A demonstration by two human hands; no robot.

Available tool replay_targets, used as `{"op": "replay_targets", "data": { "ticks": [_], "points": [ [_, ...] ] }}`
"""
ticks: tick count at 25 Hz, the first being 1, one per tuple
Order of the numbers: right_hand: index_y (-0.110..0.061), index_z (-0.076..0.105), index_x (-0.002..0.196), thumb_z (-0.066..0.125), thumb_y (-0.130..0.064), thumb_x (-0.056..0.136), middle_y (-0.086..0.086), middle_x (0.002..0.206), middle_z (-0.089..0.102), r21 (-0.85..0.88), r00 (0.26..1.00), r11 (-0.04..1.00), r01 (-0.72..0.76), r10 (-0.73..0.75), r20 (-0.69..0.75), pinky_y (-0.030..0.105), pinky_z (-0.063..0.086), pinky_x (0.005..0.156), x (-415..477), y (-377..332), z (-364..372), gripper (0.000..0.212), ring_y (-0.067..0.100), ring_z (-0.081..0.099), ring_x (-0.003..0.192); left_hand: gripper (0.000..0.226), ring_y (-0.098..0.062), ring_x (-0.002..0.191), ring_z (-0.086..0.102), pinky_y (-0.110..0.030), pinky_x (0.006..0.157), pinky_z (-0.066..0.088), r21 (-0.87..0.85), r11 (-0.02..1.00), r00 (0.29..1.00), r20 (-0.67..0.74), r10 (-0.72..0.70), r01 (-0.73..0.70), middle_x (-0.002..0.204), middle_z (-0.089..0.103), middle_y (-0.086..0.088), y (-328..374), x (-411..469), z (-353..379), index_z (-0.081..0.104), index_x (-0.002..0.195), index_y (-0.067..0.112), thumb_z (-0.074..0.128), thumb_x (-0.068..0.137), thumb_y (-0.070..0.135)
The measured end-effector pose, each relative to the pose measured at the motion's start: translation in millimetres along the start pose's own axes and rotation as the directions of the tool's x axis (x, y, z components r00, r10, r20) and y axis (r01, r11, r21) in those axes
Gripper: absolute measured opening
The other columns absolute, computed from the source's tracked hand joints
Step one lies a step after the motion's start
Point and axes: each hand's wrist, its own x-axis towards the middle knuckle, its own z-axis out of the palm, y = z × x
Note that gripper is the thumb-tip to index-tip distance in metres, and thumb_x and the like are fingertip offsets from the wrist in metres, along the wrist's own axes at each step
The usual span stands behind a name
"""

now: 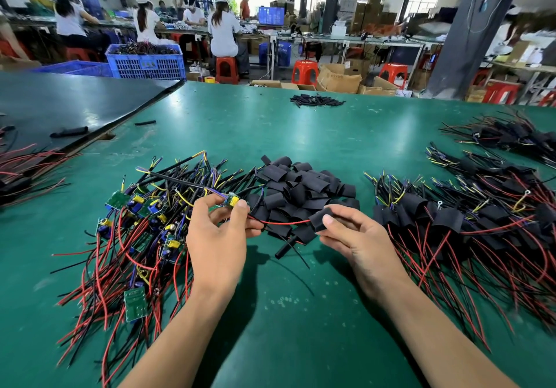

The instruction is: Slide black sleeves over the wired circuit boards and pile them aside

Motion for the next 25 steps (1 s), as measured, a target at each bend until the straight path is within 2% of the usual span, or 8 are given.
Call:
{"op": "replay_targets", "data": {
  "ticks": [3,8,16,20,25],
  "points": [
    [-0.015,0.079,0.09,0.081,-0.02,0.063,0.006,0.089,0.075,0.012,0.996,0.999,-0.044,0.043,0.082,0.024,0.058,0.069,-1.5,-2.1,-0.8,0.028,0.018,0.072,0.074,0.017,-0.025,0.063,0.073,-0.026,0.06,0.059,-0.028,1.0,0.999,-0.031,0.007,-0.008,0.095,0.065,-0.024,-0.3,1.7,-0.2,0.049,0.103,0.022,0.061,0.097,0.012],
    [-0.018,0.08,0.093,0.084,-0.026,0.059,0.013,0.099,0.076,-0.016,0.975,0.998,-0.063,0.065,0.212,0.027,0.059,0.073,-2.8,-3.4,-2.9,0.035,0.016,0.072,0.077,0.017,-0.027,0.066,0.074,-0.027,0.061,0.059,-0.059,0.998,0.998,-0.068,0.007,-0.011,0.1,0.063,-0.025,-2.0,6.3,-1.7,0.046,0.1,0.024,0.059,0.099,0.011],
    [-0.019,0.078,0.096,0.084,-0.024,0.064,0.011,0.109,0.075,-0.019,0.964,1.0,-0.006,0.011,0.265,0.026,0.058,0.077,-2.9,0.1,-3.6,0.033,0.016,0.073,0.088,0.015,-0.029,0.068,0.075,-0.026,0.062,0.059,-0.106,0.994,0.993,-0.118,-0.004,-0.008,0.101,0.062,-0.027,-5.1,11.1,-4.1,0.046,0.102,0.016,0.058,0.099,0.009],
    [-0.019,0.078,0.099,0.079,-0.018,0.072,0.01,0.111,0.075,-0.058,0.957,0.998,0.017,0.001,0.289,0.027,0.057,0.081,-2.1,0.9,-6.3,0.027,0.016,0.072,0.093,0.015,-0.027,0.07,0.075,-0.025,0.063,0.059,-0.11,0.994,0.993,-0.119,0.0,-0.013,0.103,0.062,-0.025,-5.2,11.3,-4.6,0.046,0.101,0.018,0.059,0.099,0.01],
    [-0.017,0.077,0.101,0.081,-0.021,0.072,0.012,0.113,0.074,-0.098,0.95,0.995,0.033,-0.001,0.312,0.027,0.057,0.083,-2.1,-0.4,-8.7,0.03,0.016,0.07,0.097,0.016,-0.027,0.07,0.075,-0.025,0.064,0.059,-0.114,0.993,0.992,-0.126,0.0,-0.014,0.1,0.062,-0.022,-5.2,11.7,-5.3,0.047,0.1,0.021,0.059,0.099,0.01]
  ]
}}
